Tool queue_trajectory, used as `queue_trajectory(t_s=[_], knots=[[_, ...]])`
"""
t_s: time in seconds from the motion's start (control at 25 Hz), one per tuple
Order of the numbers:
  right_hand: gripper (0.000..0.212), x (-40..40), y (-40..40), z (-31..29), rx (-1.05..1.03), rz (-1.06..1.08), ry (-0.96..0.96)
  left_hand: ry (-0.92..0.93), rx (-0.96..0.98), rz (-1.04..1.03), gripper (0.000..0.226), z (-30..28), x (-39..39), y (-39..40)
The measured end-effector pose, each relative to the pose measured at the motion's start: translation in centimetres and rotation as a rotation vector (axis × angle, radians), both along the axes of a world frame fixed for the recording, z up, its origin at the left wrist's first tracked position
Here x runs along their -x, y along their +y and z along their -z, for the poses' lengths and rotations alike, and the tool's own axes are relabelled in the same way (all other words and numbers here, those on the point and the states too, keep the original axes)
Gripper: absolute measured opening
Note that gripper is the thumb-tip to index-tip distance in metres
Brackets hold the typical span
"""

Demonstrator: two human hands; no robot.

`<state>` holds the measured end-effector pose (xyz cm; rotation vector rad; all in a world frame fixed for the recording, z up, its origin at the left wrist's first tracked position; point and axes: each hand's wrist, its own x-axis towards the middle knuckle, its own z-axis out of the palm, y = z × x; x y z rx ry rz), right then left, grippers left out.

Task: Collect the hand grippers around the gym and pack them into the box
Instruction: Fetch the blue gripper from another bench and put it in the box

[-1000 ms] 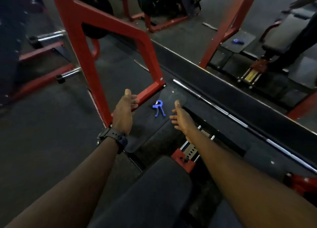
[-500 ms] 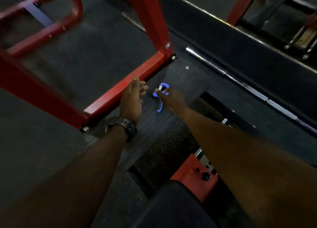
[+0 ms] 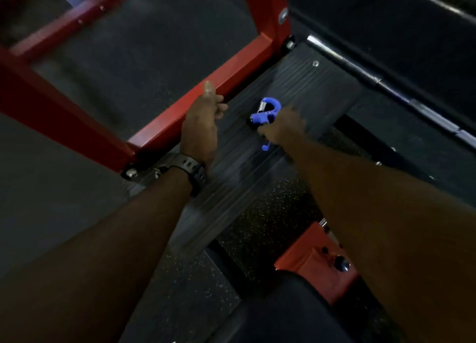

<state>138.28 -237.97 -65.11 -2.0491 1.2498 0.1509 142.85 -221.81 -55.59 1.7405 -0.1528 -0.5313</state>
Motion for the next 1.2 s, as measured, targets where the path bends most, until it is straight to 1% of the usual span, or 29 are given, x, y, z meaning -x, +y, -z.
queue_trajectory(t_s=[0.04, 0.08, 0.16, 0.2, 0.24, 0.32, 0.36, 0.44, 0.48, 0.52, 0.6, 0.68, 0.72, 0.84, 0.92, 0.96, 1.08, 1.2], knots=[[0.067, 0.4, 0.1, -1.1, -0.11, 0.027, -0.108, -0.005, 0.012, -0.005, 0.049, -1.2, -0.2, -0.3], [0.052, 0.9, 0.4, -2.4, -0.212, 0.07, -0.233, -0.018, 0.023, -0.012, 0.05, -2.7, -0.2, -0.6], [0.016, 1.8, 1.6, -6.3, -0.375, 0.177, -0.42, -0.064, 0.048, 0.002, 0.056, -6.5, 0.1, -0.9], [0.016, 1.9, 2.3, -8.5, -0.467, 0.233, -0.48, -0.078, 0.057, 0.007, 0.059, -8.4, 0.3, -0.9], [0.02, 1.9, 3.1, -10.7, -0.557, 0.279, -0.55, -0.096, 0.062, 0.003, 0.06, -10.5, 0.6, -0.8], [0.011, 1.5, 4.5, -17.2, -0.685, 0.309, -0.694, -0.14, 0.102, 0.007, 0.057, -16.1, 1.0, -0.1], [0.009, 1.4, 5.5, -20.5, -0.702, 0.296, -0.75, -0.147, 0.125, 0.001, 0.054, -19.0, 1.3, 0.5], [0.012, 1.7, 7.7, -27.9, -0.664, 0.254, -0.861, -0.181, 0.16, 0.004, 0.055, -25.6, 2.2, 2.6], [0.017, 2.3, 8.9, -31.8, -0.623, 0.216, -0.896, -0.213, 0.175, 0.011, 0.057, -29.0, 2.8, 4.1], [0.023, 3.1, 10.3, -35.3, -0.576, 0.169, -0.92, -0.243, 0.192, 0.012, 0.059, -31.9, 3.5, 5.6], [0.03, 5.5, 13.7, -42.5, -0.434, 0.096, -0.935, -0.3, 0.241, -0.015, 0.054, -38.2, 5.4, 9.5], [0.025, 9.0, 18.1, -50.3, -0.361, 0.04, -0.959, -0.329, 0.3, -0.037, 0.046, -45.0, 8.3, 14.1], [0.023, 10.9, 20.5, -54.1, -0.345, 0.007, -0.973, -0.357, 0.325, -0.05, 0.045, -48.4, 10.1, 16.4], [0.027, 16.1, 26.7, -65.0, -0.25, -0.056, -1.027, -0.488, 0.374, -0.053, 0.051, -57.9, 15.1, 22.9], [0.025, 18.8, 29.7, -71.9, -0.162, -0.103, -1.08, -0.579, 0.37, -0.049, 0.059, -64.0, 18.0, 26.3], [0.024, 20.1, 31.2, -75.2, -0.151, -0.13, -1.109, -0.616, 0.368, -0.045, 0.062, -67.1, 19.4, 27.9], [0.018, 23.2, 35.5, -82.9, -0.144, -0.239, -1.218, -0.707, 0.417, -0.051, 0.064, -74.4, 23.0, 31.7], [0.014, 24.3, 38.5, -85.7, -0.106, -0.334, -1.251, -0.735, 0.476, -0.056, 0.059, -77.6, 24.6, 34.8]])
